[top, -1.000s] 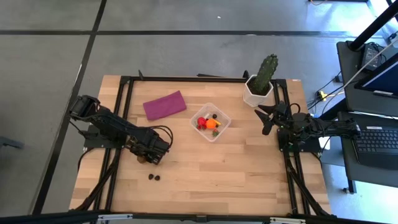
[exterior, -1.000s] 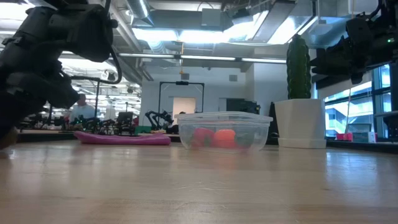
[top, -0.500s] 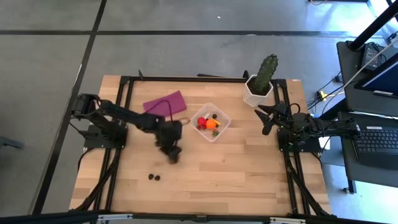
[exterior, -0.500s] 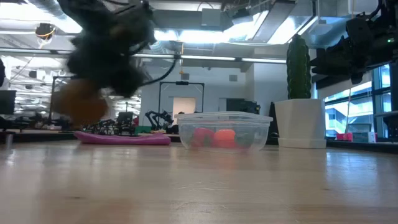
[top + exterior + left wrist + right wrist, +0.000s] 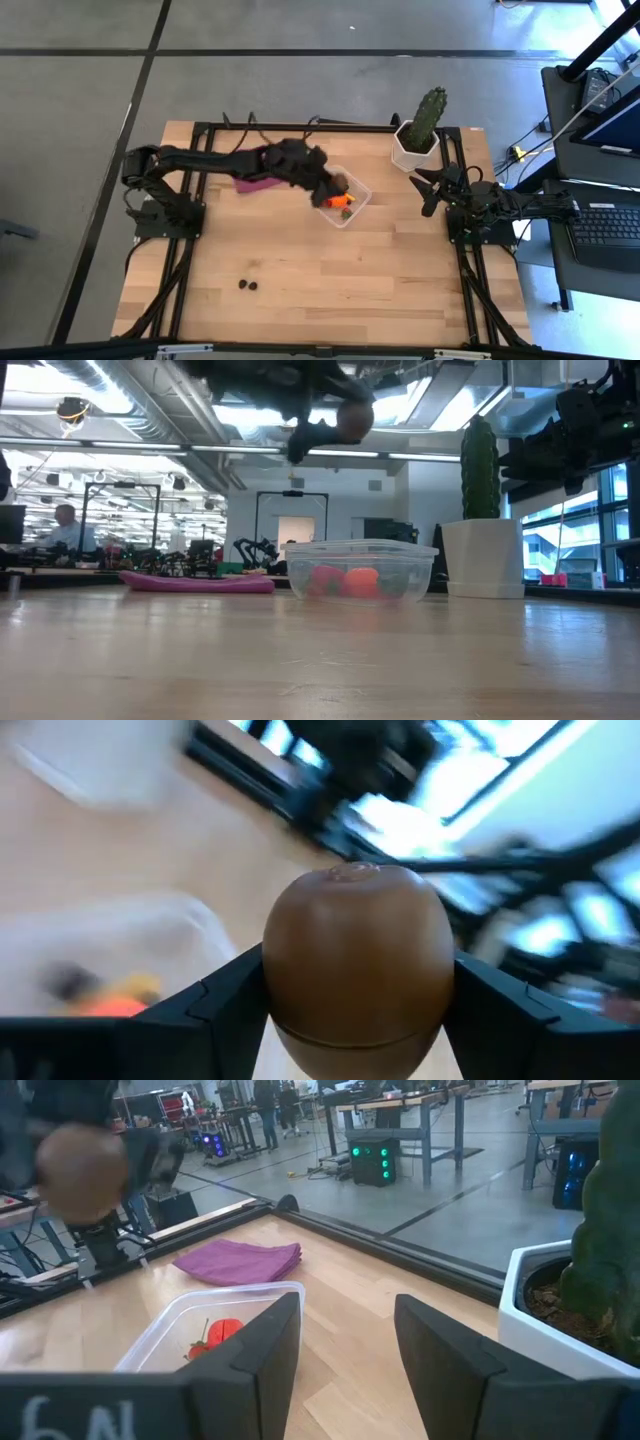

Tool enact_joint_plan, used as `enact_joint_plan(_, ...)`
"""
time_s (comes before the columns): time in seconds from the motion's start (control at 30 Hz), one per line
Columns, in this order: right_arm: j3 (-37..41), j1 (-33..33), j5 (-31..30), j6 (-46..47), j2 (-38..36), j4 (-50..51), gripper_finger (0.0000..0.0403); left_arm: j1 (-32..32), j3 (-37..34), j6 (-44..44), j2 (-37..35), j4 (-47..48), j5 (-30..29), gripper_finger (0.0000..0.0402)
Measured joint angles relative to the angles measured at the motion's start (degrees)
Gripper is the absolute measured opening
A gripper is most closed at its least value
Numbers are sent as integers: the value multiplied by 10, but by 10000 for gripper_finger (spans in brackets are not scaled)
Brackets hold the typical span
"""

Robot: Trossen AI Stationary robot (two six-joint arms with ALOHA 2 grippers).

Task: Pick and placing Produce into tupperware
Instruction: Put the brown kiwi into the transparent container

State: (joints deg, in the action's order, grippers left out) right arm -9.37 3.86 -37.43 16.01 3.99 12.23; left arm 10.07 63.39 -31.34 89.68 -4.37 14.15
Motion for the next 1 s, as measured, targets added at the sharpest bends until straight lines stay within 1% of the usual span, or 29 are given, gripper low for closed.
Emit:
enact_joint_plan(0.13, 0, 0, 0, 0, 0, -2, 168, 1, 114, 81, 32, 145, -87, 245)
enact_joint_plan(0.27, 0, 0, 0, 0, 0, -3, 168, 0, 213, 112, 80, 274, -146, 245)
enact_joint_plan(0.33, 0, 0, 0, 0, 0, -3, 168, 1, 248, 112, 111, 314, -164, 245)
enact_joint_plan(0.47, 0, 0, 0, 2, 0, -4, 168, 5, 297, 109, 177, 352, -167, 245)
enact_joint_plan(0.67, 0, 0, 0, 3, 0, -4, 168, 18, 329, 109, 265, 388, -167, 245)
enact_joint_plan(0.83, 0, 0, 0, 14, 0, -3, 168, 30, 331, 109, 299, 401, -167, 245)
enact_joint_plan(1.0, 0, 0, 0, 14, 0, 0, 168, 36, 331, 109, 319, 410, -167, 245)
